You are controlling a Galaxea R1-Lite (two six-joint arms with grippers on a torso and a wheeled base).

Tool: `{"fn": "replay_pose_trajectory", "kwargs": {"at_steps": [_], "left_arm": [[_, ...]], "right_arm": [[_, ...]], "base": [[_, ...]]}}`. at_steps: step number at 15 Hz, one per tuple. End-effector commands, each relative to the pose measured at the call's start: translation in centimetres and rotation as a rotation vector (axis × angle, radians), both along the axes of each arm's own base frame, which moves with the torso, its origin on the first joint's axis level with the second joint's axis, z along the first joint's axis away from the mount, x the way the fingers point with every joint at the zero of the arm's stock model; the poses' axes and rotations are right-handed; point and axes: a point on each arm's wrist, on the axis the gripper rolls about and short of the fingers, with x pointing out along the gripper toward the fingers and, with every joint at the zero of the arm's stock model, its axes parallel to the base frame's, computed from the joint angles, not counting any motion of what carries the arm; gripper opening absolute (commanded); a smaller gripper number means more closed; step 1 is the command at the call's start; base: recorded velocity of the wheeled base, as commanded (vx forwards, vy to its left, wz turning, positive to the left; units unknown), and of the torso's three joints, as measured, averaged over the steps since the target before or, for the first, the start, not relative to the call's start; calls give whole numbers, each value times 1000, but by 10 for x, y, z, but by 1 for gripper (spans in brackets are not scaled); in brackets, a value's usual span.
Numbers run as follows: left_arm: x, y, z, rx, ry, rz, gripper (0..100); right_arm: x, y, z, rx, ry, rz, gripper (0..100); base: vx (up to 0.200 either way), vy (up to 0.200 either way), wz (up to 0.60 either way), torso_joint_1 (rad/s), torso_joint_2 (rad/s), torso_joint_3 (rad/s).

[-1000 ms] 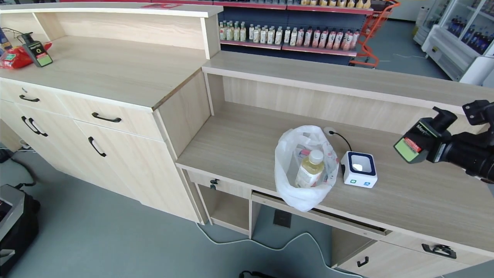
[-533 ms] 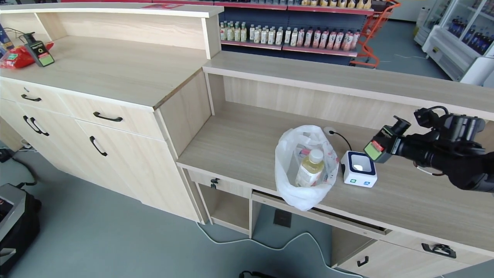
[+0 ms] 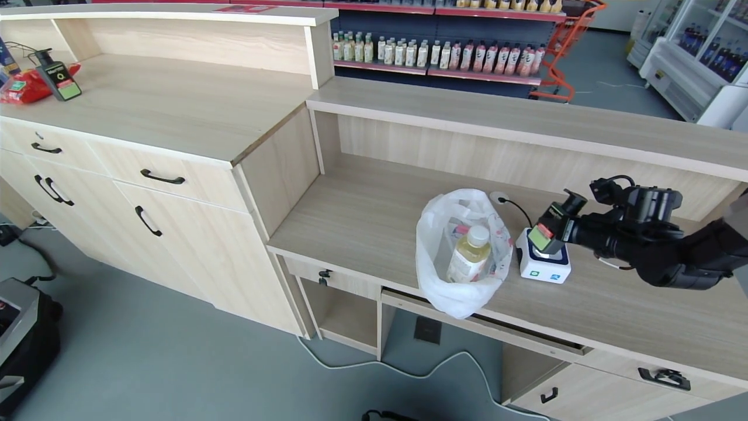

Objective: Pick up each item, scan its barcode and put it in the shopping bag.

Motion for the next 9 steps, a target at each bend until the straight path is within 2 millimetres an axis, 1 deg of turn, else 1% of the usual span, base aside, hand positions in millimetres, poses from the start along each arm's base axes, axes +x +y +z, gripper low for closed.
{"fn": "replay_pose_trajectory", "kwargs": {"at_steps": [1, 4, 9], "left_arm": [[0, 0, 0, -1, 0, -1, 100], [0, 0, 0, -1, 0, -1, 100], [0, 0, 0, -1, 0, -1, 100]], "right_arm": [[12, 7, -6, -3, -8, 18, 0], [27, 15, -5, -18, -41, -3, 0], [29, 16, -17, -60, -27, 4, 0]], "base": [[0, 0, 0, 0, 0, 0], [0, 0, 0, 0, 0, 0], [0, 0, 0, 0, 0, 0]]}}
